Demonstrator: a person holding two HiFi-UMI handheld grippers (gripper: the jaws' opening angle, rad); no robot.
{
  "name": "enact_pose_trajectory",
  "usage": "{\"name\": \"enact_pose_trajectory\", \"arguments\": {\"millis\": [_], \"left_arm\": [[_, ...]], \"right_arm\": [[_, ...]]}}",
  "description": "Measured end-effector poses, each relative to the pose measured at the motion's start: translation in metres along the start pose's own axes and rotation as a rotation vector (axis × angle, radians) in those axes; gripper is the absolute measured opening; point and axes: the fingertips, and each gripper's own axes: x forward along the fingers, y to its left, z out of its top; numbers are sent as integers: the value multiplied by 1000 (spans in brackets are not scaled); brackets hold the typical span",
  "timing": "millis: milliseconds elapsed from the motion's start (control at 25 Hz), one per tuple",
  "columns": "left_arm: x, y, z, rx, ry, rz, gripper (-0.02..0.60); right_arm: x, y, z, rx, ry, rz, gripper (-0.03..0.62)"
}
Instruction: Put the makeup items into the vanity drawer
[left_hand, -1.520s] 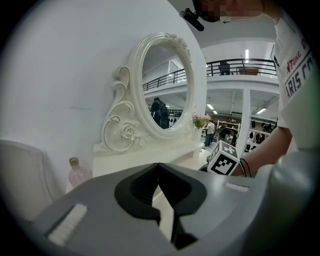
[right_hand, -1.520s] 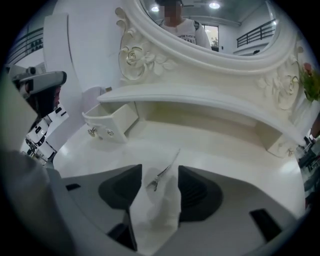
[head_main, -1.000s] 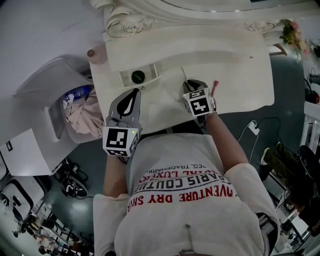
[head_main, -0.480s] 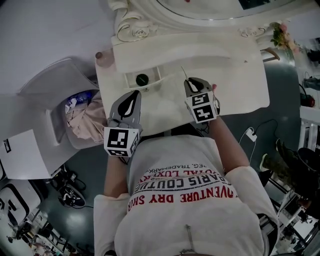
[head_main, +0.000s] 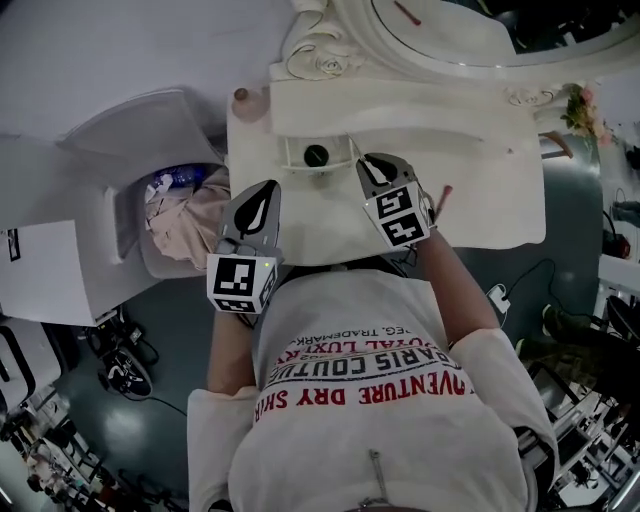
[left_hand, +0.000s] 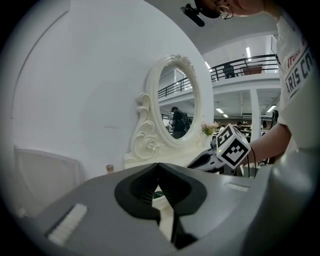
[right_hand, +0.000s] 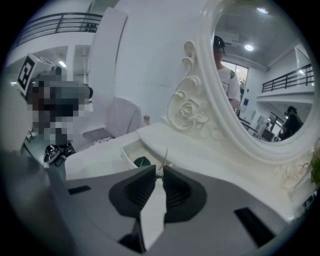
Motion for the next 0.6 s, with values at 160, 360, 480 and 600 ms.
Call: {"name": "enact_pose_trajectory", "arguments": {"millis": [160, 360, 480, 600], "left_arm": [[-21, 17, -5, -23, 2, 92, 11], [-41, 27, -13, -60, 16, 188, 11], [-50, 30, -19, -80, 25, 238, 11], [-58, 31, -24, -96, 35, 285, 11]], "right_arm": [[17, 24, 18, -47, -25, 103, 54], [34, 50, 28, -144, -26, 236, 54], [47, 56, 26, -156, -15, 288, 54], [55, 60, 27, -126, -13, 329, 54]]}}
